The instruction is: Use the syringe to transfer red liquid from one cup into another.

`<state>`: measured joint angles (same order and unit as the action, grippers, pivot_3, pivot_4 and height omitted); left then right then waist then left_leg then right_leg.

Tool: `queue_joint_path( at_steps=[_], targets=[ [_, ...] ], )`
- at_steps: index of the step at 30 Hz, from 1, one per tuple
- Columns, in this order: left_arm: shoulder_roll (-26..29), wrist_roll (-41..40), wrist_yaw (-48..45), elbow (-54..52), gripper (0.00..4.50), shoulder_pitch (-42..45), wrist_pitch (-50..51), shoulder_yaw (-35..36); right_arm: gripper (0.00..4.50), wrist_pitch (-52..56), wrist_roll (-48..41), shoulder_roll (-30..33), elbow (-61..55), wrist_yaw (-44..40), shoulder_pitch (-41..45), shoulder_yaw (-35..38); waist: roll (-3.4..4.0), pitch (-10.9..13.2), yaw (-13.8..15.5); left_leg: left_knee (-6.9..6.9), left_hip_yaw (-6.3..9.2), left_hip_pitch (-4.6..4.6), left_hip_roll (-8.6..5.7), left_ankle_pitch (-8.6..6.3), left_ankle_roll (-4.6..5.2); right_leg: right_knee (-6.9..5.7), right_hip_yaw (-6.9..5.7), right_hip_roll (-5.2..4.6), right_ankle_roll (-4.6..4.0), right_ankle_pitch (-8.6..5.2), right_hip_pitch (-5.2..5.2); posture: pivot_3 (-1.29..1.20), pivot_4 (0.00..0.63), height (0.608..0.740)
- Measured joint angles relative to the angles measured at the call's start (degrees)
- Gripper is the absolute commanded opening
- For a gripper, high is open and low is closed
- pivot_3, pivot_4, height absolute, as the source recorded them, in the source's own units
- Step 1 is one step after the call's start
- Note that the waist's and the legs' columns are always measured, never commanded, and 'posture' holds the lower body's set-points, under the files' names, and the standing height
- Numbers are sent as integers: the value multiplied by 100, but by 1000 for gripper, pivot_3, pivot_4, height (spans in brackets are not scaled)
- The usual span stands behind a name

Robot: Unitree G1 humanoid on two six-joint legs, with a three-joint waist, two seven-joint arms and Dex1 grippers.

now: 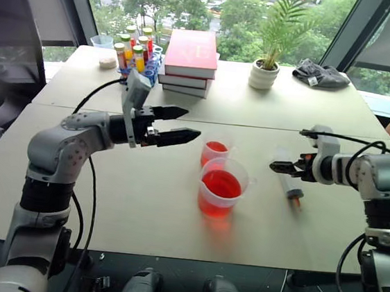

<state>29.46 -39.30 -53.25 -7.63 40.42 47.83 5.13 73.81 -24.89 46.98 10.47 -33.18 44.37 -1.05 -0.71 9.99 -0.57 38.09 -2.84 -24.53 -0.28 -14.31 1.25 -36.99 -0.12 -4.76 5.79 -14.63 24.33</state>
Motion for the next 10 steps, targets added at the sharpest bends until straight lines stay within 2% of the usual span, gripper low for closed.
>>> queue_joint_path(
  at_steps=[3,6,10],
  targets=[
    [180,-2,-21,-31,4500,-56,37,-33,4438,-37,-302,509,-770,-457,-172,397,-1,0,-2,0,1,0,0,-1,1,2,0,1,1,-1,0,0,150,740],
    [374,-1,-72,-110,4500,-138,49,-68,4438,62,-952,1035,-1739,-1132,-465,1120,-2,0,-3,-2,3,1,3,-2,2,4,0,3,1,-1,-2,0,150,740],
    [565,-19,-165,-196,4500,-217,123,-162,4438,-150,-1587,1571,-2749,-1980,-1383,1872,-4,0,2,0,3,3,5,-2,2,6,0,0,0,-1,-8,0,150,740]
  ],
)
